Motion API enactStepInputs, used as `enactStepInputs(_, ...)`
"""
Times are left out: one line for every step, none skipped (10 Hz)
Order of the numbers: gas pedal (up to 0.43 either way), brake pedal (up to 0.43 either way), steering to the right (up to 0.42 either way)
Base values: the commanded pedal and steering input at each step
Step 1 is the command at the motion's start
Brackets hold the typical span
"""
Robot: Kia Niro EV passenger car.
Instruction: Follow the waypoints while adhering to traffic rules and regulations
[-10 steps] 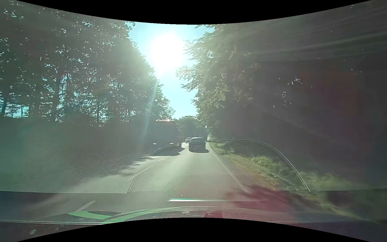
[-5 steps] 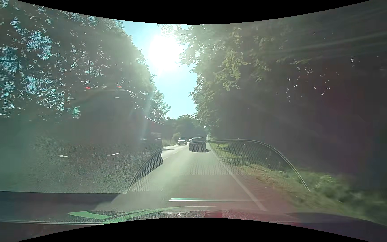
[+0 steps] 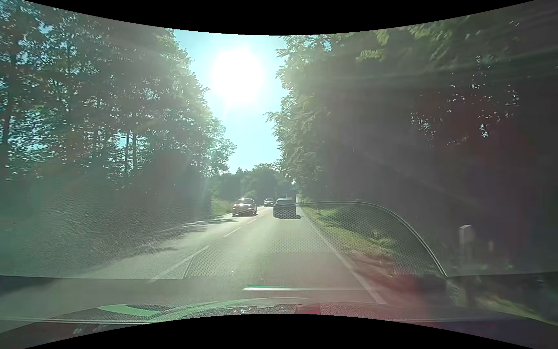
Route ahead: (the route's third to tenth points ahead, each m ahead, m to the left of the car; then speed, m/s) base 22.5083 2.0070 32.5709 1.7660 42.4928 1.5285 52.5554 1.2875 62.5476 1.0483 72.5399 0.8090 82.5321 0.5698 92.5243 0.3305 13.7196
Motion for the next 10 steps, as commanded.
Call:
enactStepInputs(0.118,0.000,0.005)
enactStepInputs(0.130,0.000,0.006)
enactStepInputs(0.130,0.000,0.005)
enactStepInputs(0.130,0.000,0.004)
enactStepInputs(0.138,0.000,0.003)
enactStepInputs(0.138,0.000,0.003)
enactStepInputs(0.138,0.000,0.003)
enactStepInputs(0.150,0.000,0.003)
enactStepInputs(0.150,0.000,0.003)
enactStepInputs(0.150,0.000,0.003)
